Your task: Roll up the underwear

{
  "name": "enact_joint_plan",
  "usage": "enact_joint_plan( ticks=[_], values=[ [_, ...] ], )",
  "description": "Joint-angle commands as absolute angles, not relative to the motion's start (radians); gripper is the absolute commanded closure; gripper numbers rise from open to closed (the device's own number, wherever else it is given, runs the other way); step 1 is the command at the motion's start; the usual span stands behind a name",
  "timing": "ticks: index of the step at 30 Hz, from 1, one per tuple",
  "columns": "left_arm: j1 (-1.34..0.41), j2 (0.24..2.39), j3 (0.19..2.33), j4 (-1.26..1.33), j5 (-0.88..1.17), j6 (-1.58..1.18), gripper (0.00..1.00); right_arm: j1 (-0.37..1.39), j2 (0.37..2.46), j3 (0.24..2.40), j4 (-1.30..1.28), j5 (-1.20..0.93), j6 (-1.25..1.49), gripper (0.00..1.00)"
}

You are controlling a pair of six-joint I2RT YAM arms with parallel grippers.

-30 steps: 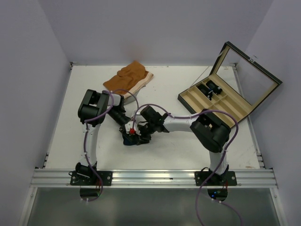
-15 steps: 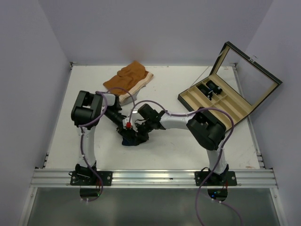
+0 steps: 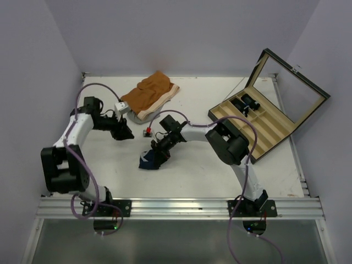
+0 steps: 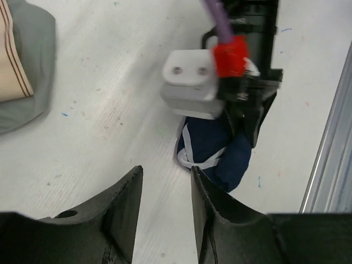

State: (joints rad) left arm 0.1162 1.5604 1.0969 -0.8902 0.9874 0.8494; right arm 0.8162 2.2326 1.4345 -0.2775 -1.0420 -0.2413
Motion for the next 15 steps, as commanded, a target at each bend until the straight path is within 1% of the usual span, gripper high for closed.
enact_joint_plan(
  ticks=[1,2,3,5,6,8,9,12,15],
  values=[
    [0.107,1.360,0.987,-0.808,0.898,0.940,0.57,0.795,2.342,1.479,-0.383,-1.014,-0.181,1.00],
    [0.106,1.271,0.957,-0.810,0.882,0.981,0.56,0.792,2.370,1.502,-0.397,-1.019,-0.181,1.00],
    [0.097,1.229,0.887,-0.816,0.862,1.023,0.55,0.782,2.382,1.506,-0.403,-1.026,-0.179,1.00],
    [0.023,1.111,0.816,-0.813,0.789,1.113,0.54,0.778,2.399,1.517,-0.405,-1.035,-0.167,1.00],
    [-0.061,1.073,0.748,-0.781,0.734,1.121,0.53,0.773,2.416,1.519,-0.408,-1.035,-0.161,1.00],
    [-0.148,0.970,0.680,-0.700,0.694,1.111,0.53,0.770,2.430,1.523,-0.413,-1.039,-0.158,1.00],
    [-0.229,0.945,0.625,-0.669,0.672,1.103,0.51,0.769,2.436,1.523,-0.416,-1.039,-0.156,1.00],
    [-0.380,0.923,0.572,-0.585,0.560,1.066,0.51,0.767,2.450,1.523,-0.417,-1.039,-0.149,1.00],
    [-0.457,0.972,0.566,-0.520,0.516,1.034,0.51,0.761,2.456,1.522,-0.417,-1.042,-0.144,1.00]
  ],
)
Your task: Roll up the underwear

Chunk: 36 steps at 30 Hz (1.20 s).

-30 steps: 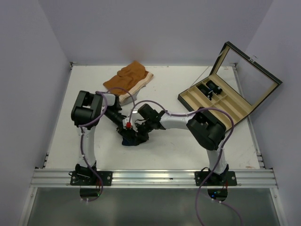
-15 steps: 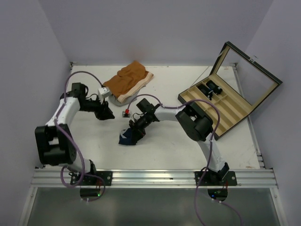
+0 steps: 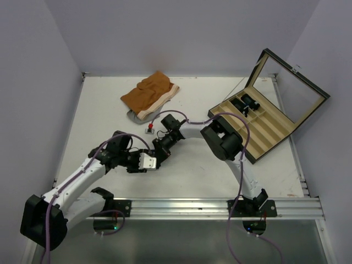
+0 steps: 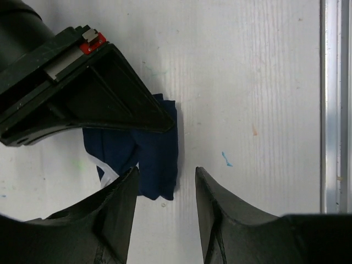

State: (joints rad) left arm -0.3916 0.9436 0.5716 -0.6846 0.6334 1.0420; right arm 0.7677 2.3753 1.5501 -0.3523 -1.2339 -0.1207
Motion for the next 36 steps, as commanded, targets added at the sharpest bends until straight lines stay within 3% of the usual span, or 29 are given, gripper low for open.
enact_joint_plan(
  ticks=[1,10,13,16,19,20,22,30,33,36],
  values=[
    [-0.469,0.988,0.561,-0.506,0.508,1.035,0.51,0.761,2.456,1.522,-0.416,-1.043,-0.141,1.00],
    [-0.557,1.114,0.509,-0.380,0.379,1.006,0.52,0.756,2.460,1.516,-0.410,-1.040,-0.133,1.00],
    [-0.574,1.126,0.480,-0.361,0.350,1.006,0.57,0.755,2.464,1.516,-0.408,-1.045,-0.129,1.00],
    [-0.581,1.163,0.463,-0.368,0.322,1.008,0.64,0.753,2.461,1.519,-0.410,-1.043,-0.126,1.00],
    [-0.583,1.196,0.459,-0.368,0.319,1.005,0.81,0.747,2.448,1.519,-0.402,-1.040,-0.110,0.98],
    [-0.583,1.209,0.462,-0.379,0.319,1.003,0.93,0.741,2.445,1.519,-0.394,-1.037,-0.098,0.93],
    [-0.583,1.253,0.474,-0.408,0.318,0.999,1.00,0.724,2.424,1.519,-0.393,-1.031,-0.087,0.74],
    [-0.581,1.429,0.574,-0.570,0.397,1.008,1.00,0.626,2.304,1.569,-0.494,-0.957,-0.106,0.26],
    [-0.575,1.549,0.629,-0.626,0.443,0.997,1.00,0.589,2.260,1.594,-0.525,-0.937,-0.112,0.15],
    [-0.557,1.629,0.693,-0.684,0.486,0.992,1.00,0.558,2.223,1.606,-0.571,-0.907,-0.150,0.14]
  ],
)
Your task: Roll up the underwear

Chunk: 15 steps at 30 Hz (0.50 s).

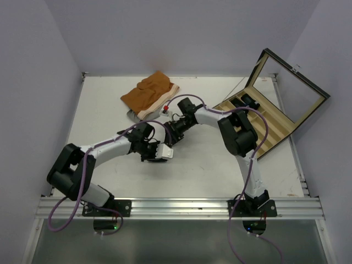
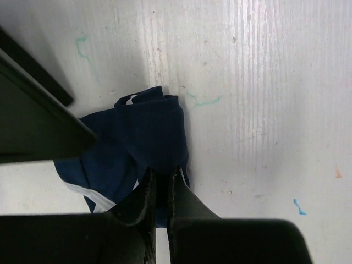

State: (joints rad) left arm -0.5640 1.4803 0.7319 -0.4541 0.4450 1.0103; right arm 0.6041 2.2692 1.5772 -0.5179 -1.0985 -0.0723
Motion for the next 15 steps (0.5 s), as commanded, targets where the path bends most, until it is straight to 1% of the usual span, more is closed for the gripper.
enact_joint_plan(
  ticks=[1,5,8,9,11,12,14,15],
  values=[
    [-0.546,1.649,0.710,-0.696,0.495,0.991,1.00,0.536,2.203,1.606,-0.587,-0.897,-0.159,0.14],
    [-0.493,1.767,0.819,-0.781,0.561,0.977,1.00,0.451,2.134,1.600,-0.604,-0.876,-0.182,0.16],
    [-0.436,1.912,0.961,-0.900,0.600,0.979,1.00,0.399,2.057,1.579,-0.601,-0.859,-0.202,0.23],
    [-0.425,1.983,1.039,-0.960,0.610,0.979,1.00,0.393,2.039,1.560,-0.601,-0.858,-0.210,0.26],
    [-0.391,2.043,1.107,-1.009,0.649,0.979,1.00,0.391,1.970,1.539,-0.600,-0.850,-0.244,0.30],
    [-0.379,2.098,1.171,-1.052,0.656,0.980,1.00,0.390,1.942,1.508,-0.588,-0.850,-0.245,0.35],
    [-0.353,2.152,1.225,-1.094,0.684,1.005,1.00,0.396,1.901,1.477,-0.563,-0.854,-0.261,0.41],
    [-0.345,2.207,1.255,-1.120,0.695,1.011,1.00,0.399,1.863,1.454,-0.560,-0.848,-0.271,0.47]
  ],
)
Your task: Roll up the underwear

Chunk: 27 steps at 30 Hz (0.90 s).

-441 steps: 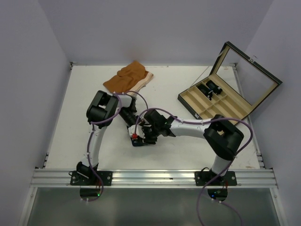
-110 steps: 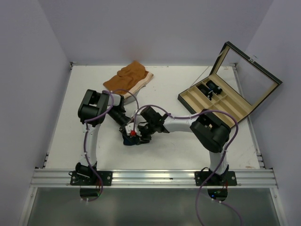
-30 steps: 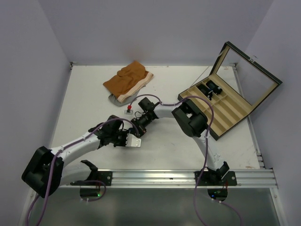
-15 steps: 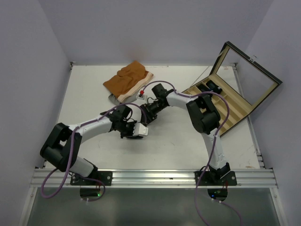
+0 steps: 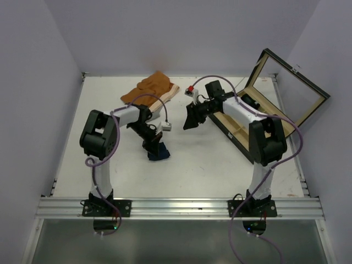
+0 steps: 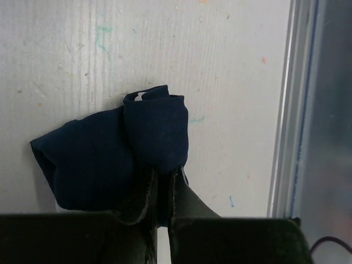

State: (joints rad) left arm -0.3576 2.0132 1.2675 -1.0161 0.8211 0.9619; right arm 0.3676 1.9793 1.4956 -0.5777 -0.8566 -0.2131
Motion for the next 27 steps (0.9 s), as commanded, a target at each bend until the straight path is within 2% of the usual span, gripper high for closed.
enact_joint_plan(
  ticks=[1,3,10,17,21,27],
  values=[
    [-0.333,2.236,1.319,-1.167,0.704,1.012,1.00,0.416,1.844,1.445,-0.557,-0.842,-0.308,0.50],
    [-0.324,2.307,1.374,-1.225,0.726,1.026,1.00,0.458,1.781,1.399,-0.537,-0.801,-0.345,0.55],
    [-0.313,2.404,1.500,-1.312,0.739,1.045,1.00,0.661,1.629,1.212,-0.349,-0.669,-0.625,0.59],
    [-0.313,2.401,1.502,-1.299,0.739,1.023,1.00,0.788,1.726,1.132,-0.172,-0.646,-0.759,0.49],
    [-0.313,2.385,1.473,-1.272,0.744,1.008,0.96,0.830,1.770,1.124,-0.107,-0.656,-0.793,0.48],
    [-0.313,2.376,1.459,-1.252,0.749,0.989,0.93,0.882,1.802,1.106,-0.143,-0.683,-0.868,0.49]
  ],
)
